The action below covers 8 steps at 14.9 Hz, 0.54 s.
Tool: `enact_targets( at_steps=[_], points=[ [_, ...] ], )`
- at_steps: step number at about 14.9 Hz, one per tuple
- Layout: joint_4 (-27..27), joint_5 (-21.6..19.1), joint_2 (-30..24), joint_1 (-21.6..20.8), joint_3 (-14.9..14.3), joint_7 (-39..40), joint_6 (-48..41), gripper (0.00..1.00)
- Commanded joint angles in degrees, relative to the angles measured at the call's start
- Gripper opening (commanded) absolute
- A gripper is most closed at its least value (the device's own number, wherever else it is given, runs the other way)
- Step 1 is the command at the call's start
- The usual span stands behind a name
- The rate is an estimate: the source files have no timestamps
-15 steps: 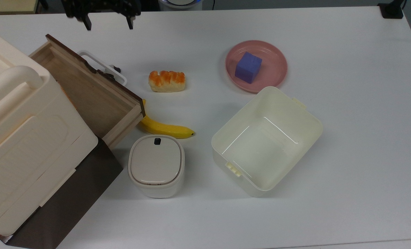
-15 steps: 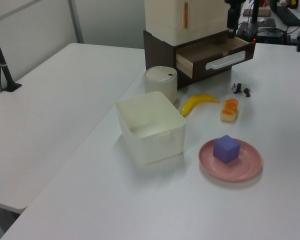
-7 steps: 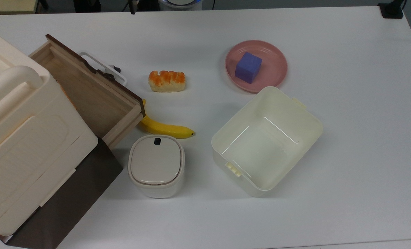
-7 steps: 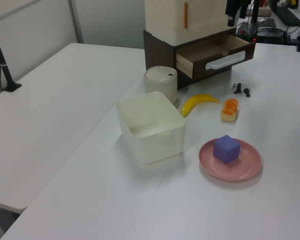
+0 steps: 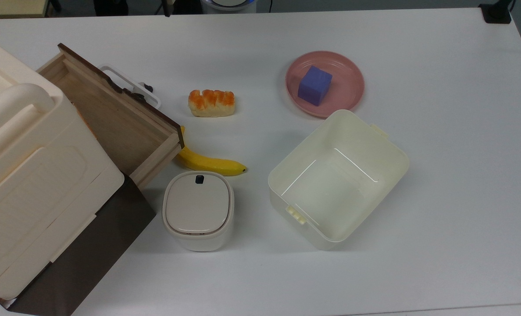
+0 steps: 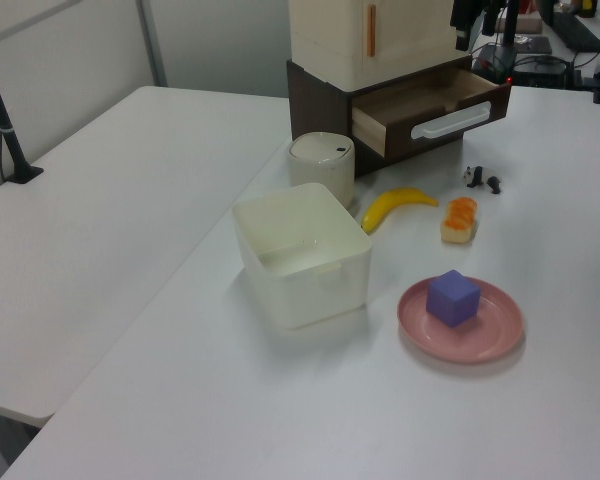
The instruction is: Slide open the drawer
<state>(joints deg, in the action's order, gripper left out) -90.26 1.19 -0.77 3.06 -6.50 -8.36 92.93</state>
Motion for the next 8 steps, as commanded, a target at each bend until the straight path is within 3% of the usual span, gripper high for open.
enact_targets(
  at_steps=[1,8],
  points=[
    [-1.6,-0.6,-1.4,-2.4,-2.3,-2.3,1.1,1.00],
    [-1.8,-0.7,-1.1,-2.2,-1.4,-1.7,1.6,1.00]
  ],
)
